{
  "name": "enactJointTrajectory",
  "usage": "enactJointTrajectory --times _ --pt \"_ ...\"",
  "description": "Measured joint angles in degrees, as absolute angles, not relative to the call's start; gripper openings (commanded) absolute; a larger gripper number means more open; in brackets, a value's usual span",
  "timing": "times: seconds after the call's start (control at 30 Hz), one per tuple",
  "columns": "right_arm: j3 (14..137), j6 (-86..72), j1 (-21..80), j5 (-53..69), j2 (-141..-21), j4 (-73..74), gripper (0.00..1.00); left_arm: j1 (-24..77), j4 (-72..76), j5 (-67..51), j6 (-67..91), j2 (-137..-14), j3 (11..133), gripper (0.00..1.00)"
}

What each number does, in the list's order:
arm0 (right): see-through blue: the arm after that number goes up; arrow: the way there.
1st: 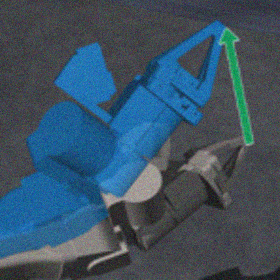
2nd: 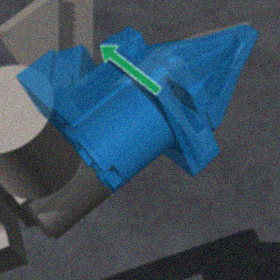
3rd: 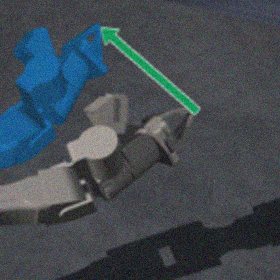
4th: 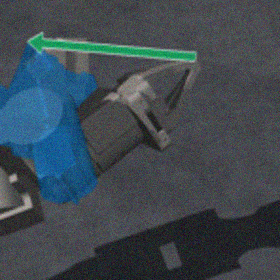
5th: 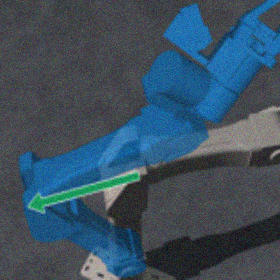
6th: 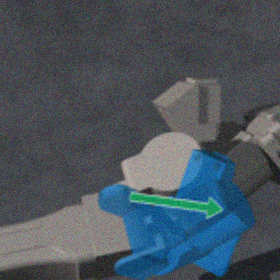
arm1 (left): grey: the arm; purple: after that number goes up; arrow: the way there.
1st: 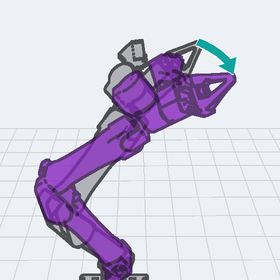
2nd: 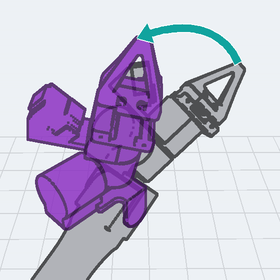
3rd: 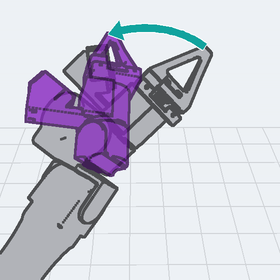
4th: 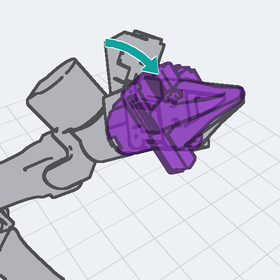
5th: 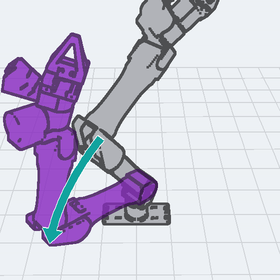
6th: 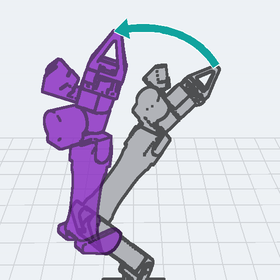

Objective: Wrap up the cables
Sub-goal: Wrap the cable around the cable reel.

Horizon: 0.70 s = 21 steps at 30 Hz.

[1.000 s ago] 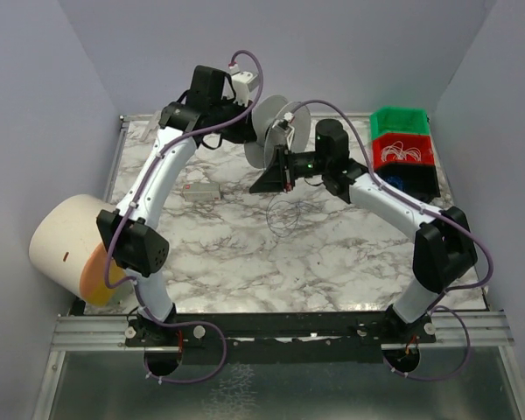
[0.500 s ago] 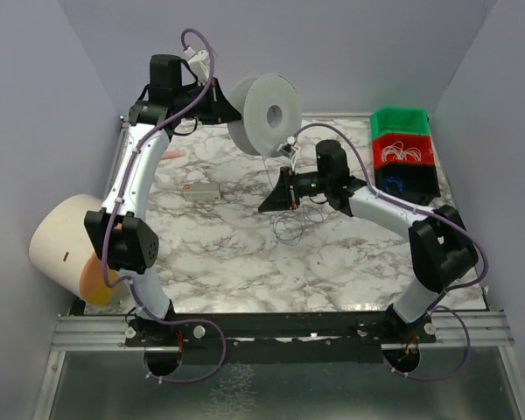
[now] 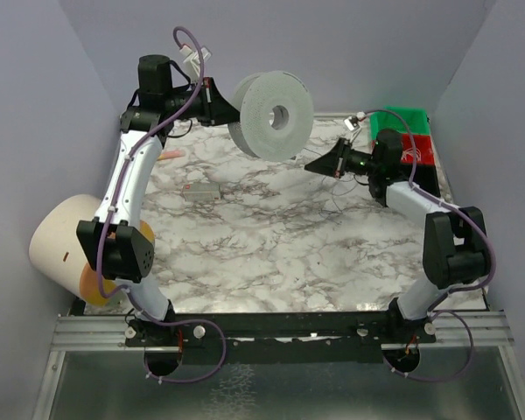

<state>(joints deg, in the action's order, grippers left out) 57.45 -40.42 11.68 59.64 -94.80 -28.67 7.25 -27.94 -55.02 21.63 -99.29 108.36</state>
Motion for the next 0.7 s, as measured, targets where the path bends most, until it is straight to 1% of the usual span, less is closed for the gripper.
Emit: enactJointTrajectory --times 0.1,0.17,0.3,0.4,0.5,0.63,0.7 --pt "57.7 -40.8 8.4 58.0 -94.8 -29.0 0.0 7.4 -27.7 -57.3 20.4 -98.2 106.9 0.0" --pt "58.4 -38.6 7.7 54.2 -94.3 -26.3 0.01 7.4 -27.7 -57.7 19.3 -97.8 106.1 0.0" --pt "61.0 -32.2 7.9 43.3 -91.7 -19.5 0.0 7.8 -28.4 -57.4 16.7 -96.5 104.0 0.0" --pt "67.3 -26.3 8.1 34.2 -91.3 -14.0 0.0 9.2 -29.8 -55.9 14.4 -95.8 103.0 0.0" --pt "72.2 -19.7 8.1 23.7 -91.3 -10.8 0.0 12.7 -31.2 -52.9 11.6 -95.8 102.3 0.0" --pt "72.9 -10.5 8.4 11.9 -91.3 -10.3 0.0 17.8 -32.9 -50.9 9.1 -95.8 101.7 0.0" --pt "72.0 -6.0 8.8 6.7 -91.4 -11.4 0.0 18.6 -32.9 -51.0 8.3 -95.8 101.7 0.0"
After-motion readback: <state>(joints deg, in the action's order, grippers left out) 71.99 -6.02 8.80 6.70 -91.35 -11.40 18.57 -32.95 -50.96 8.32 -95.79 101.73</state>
